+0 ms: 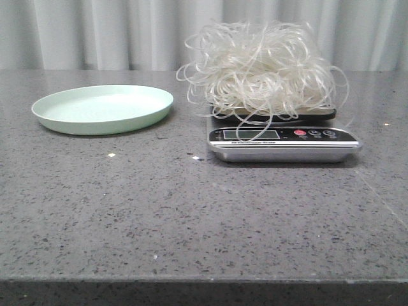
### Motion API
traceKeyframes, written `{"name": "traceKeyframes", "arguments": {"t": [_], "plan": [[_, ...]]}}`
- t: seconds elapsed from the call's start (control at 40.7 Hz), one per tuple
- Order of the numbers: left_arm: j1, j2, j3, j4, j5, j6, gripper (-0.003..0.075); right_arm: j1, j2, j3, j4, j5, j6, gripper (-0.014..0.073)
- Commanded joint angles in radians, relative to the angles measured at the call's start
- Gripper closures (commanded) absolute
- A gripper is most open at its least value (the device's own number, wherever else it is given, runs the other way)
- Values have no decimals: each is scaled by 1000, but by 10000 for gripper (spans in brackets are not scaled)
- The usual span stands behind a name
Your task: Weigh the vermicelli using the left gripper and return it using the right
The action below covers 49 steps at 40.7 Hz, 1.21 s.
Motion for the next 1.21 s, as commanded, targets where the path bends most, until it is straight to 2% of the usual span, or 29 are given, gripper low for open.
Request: {"name": "traceKeyframes", "arguments": {"t": [0.0, 0.172, 0.246, 0.467, 0.59, 0.763, 1.009, 1.181], "plan": [[3, 9, -27, -2, -89, -12, 584, 1, 163, -183, -11, 13, -2, 442], [3, 9, -27, -2, -89, -12, 584, 47, 416, -469, -11, 200, -2, 438], [3, 9, -27, -2, -89, -12, 584, 80, 504, -568, -11, 251, -2, 398], [3, 9, -27, 0, -89, -12, 584, 170, 768, -807, -11, 393, -3, 117], [3, 9, -27, 2, -89, -12, 584, 196, 890, -908, -7, 487, -3, 34], [3, 9, -27, 2, -89, -12, 584, 209, 1027, -1033, 54, 619, -23, -10], [3, 9, -27, 2, -89, -12, 584, 209, 1184, -1102, 375, 777, -304, -10], [3, 9, -27, 2, -89, -12, 584, 209, 1266, -1102, 386, 824, -327, -10]]}}
